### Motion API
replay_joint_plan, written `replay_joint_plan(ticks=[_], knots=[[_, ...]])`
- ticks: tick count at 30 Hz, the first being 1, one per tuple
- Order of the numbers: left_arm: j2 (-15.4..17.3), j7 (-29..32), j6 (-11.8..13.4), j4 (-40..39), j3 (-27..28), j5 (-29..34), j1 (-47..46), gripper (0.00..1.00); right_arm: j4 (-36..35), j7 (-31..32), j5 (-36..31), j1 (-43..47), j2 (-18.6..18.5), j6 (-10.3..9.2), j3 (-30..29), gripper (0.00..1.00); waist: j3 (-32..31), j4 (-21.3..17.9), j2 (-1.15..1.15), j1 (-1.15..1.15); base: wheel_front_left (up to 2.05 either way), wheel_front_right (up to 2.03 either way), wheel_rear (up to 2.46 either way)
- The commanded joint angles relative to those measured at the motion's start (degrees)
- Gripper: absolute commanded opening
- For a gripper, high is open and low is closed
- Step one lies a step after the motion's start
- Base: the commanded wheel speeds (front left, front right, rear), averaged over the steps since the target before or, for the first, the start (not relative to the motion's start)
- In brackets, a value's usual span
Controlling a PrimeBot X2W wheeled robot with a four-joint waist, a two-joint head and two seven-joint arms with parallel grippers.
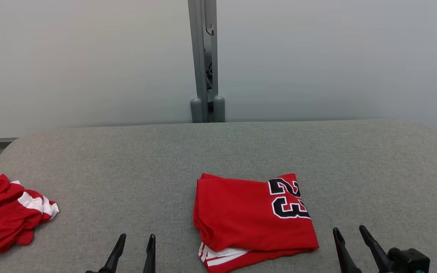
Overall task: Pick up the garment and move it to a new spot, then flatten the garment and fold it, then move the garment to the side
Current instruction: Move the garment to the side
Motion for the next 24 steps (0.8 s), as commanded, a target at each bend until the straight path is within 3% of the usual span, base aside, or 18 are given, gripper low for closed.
replay_joint_plan(ticks=[1, 6, 9, 16, 24], knots=[[0.23, -0.21, -0.25, 0.10, -0.05, 0.44, -1.10, 1.00, 2.09, -0.30, 2.56, -2.30, -0.04, -0.02, 0.53, 1.00, 0.71, 0.67, 0.00, 0.00, 0.00, 0.00, 0.00], [0.21, -0.21, -0.96, 0.44, -0.30, 0.95, -2.03, 1.00, 8.34, -0.26, 10.10, -7.38, 0.05, -0.02, 3.12, 1.00, 2.10, 2.11, 0.00, 0.00, 0.00, 0.00, 0.00], [0.22, -0.21, -1.41, 0.39, -1.02, 1.52, -2.91, 1.00, 15.27, 2.68, 16.30, -13.54, -1.25, -0.02, 6.06, 1.00, 3.67, 3.91, 0.00, 0.00, 0.00, 0.00, 0.00], [0.20, -0.21, -2.27, 0.88, -1.96, 2.21, -4.45, 1.00, 23.72, 6.15, 26.91, -21.52, -1.91, -0.02, 7.22, 1.00, 6.64, 7.30, 0.00, 0.00, 0.00, 0.00, 0.00], [0.20, -0.21, -2.38, 0.88, -2.95, 1.59, -7.20, 1.00, 30.51, 9.54, 32.87, -26.34, -4.52, -0.02, 8.95, 1.00, 10.22, 9.59, 0.00, 0.00, 0.00, 0.00, 0.00]])
